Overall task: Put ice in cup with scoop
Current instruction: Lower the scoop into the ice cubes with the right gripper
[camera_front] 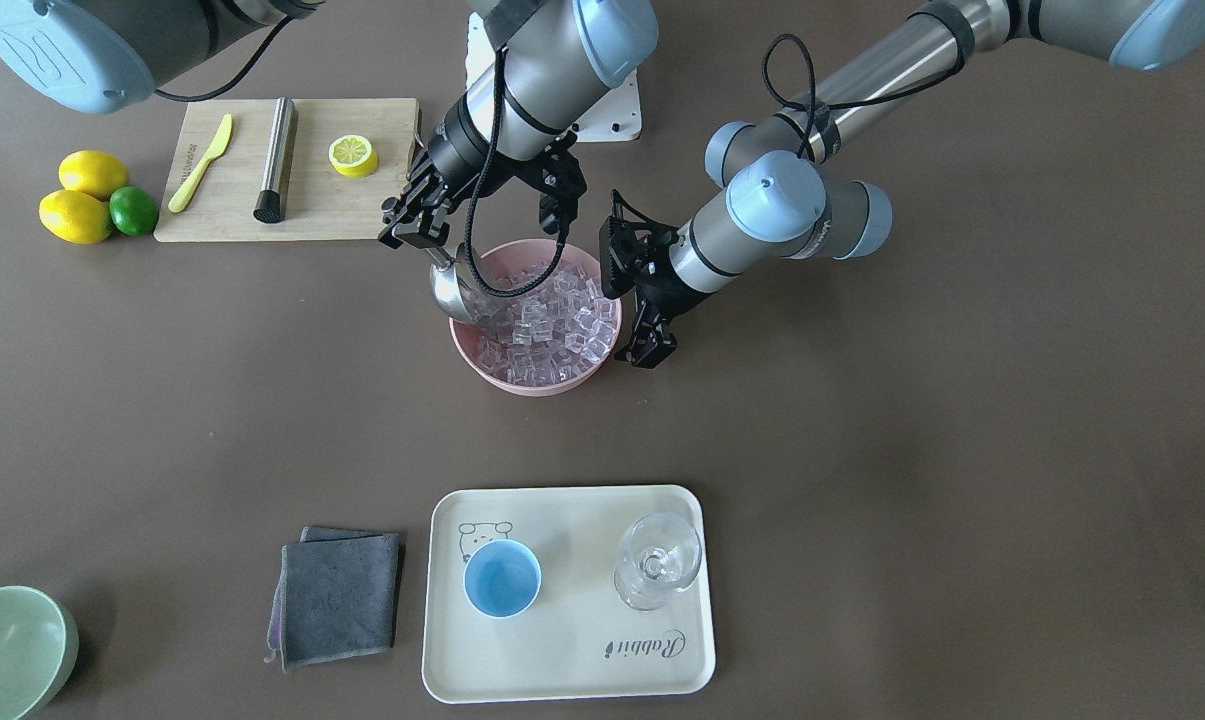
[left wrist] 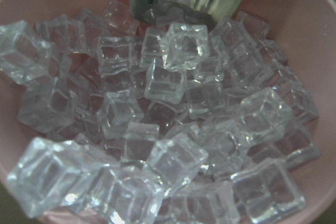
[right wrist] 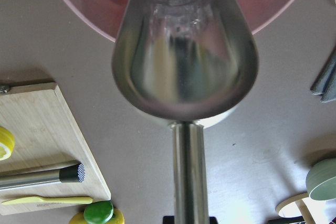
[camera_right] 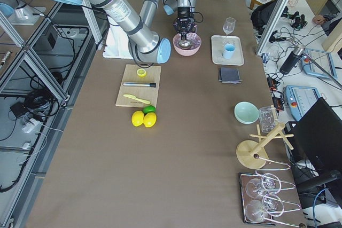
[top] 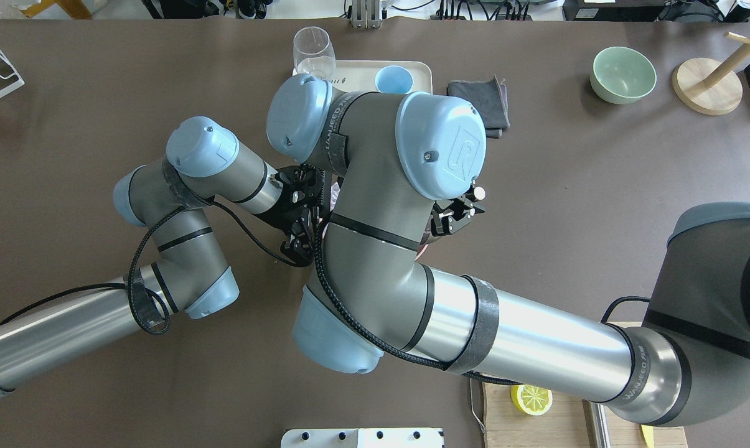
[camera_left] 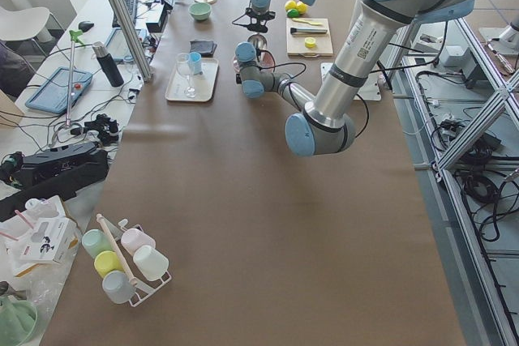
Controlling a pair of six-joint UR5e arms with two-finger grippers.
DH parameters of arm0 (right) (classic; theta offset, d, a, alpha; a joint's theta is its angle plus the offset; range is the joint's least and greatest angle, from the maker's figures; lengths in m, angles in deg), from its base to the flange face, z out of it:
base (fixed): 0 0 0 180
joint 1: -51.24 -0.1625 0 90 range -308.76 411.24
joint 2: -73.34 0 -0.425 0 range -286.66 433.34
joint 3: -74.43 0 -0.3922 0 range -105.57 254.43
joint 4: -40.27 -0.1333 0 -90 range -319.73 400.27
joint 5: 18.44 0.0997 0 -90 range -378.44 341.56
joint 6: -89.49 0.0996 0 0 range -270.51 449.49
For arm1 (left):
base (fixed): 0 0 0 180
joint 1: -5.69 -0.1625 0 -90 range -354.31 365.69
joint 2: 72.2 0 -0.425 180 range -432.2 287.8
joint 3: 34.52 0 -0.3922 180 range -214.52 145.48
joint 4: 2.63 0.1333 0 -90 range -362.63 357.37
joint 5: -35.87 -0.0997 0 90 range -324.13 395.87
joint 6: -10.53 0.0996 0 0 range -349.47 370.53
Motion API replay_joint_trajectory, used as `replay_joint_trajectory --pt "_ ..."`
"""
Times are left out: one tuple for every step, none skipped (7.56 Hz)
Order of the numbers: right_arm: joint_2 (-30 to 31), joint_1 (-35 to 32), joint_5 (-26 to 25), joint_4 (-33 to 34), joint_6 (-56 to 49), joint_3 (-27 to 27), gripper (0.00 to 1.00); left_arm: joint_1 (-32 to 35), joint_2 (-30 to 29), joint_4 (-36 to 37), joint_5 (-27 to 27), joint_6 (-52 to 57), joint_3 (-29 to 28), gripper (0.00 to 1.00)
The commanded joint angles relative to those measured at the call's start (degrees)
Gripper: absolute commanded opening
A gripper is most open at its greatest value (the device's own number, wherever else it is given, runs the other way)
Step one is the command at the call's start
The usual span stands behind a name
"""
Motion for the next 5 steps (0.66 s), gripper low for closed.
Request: replay_joint_trajectory --pt "2.9 0.0 0.6 -5.1 0.7 -2.2 0.0 -0.1 0.0 -0.3 0.0 0.0 0.0 0.99" --pt "5.5 0.0 0.9 -7.9 0.7 -4.9 0.0 -0.1 0.1 -0.3 0.0 0.0 0.0 0.99" --pt "7.6 0.0 1.1 -9.8 0.8 -7.6 0.0 0.0 0.1 -0.3 0.0 0.0 0.0 0.99" --pt "10.1 0.0 1.2 -11.8 1.2 -10.1 0.0 -0.1 0.1 -0.3 0.0 0.0 0.0 0.99" --pt "12.1 0.0 1.6 -15.1 1.9 -11.0 0.0 -0.1 0.1 -0.3 0.0 0.0 0.0 0.99"
